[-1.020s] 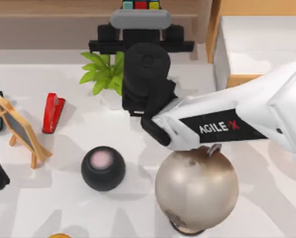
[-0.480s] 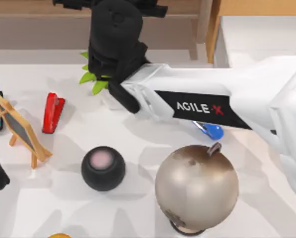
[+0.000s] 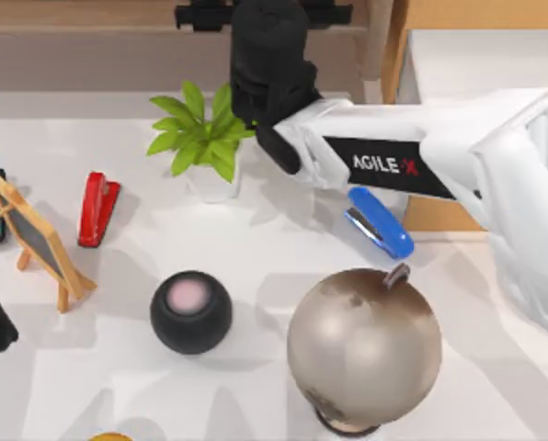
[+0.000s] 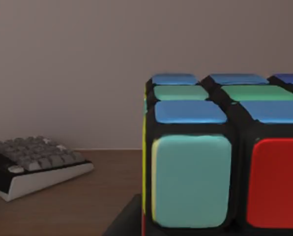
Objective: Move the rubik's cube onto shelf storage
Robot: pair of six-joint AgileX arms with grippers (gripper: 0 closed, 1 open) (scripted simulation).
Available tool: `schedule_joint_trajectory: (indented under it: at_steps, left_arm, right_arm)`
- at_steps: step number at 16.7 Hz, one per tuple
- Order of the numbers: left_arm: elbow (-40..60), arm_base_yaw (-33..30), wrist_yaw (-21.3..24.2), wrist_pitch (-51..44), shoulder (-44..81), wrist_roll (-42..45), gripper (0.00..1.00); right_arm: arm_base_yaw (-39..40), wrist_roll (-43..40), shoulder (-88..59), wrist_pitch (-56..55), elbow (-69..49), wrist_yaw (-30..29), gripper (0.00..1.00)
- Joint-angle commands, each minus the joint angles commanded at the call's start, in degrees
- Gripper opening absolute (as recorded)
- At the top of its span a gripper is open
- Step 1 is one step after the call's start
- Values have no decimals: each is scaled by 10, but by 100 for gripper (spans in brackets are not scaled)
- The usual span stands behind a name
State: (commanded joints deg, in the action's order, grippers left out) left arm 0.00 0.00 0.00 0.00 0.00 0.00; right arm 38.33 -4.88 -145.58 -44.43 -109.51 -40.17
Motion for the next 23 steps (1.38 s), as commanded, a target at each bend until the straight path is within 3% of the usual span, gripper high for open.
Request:
schedule_joint_trajectory:
  at_steps: [4,17,23]
  left_arm:
    - [0,0,0,0,0,0,100]
    - [0,0,0,0,0,0,100]
    - [0,0,0,0,0,0,100]
  right_arm:
    - [-1,-1,-1,0,0,0,0]
    - [-1,-1,-1,0,0,0,98]
    - [-1,-1,-1,0,0,0,100]
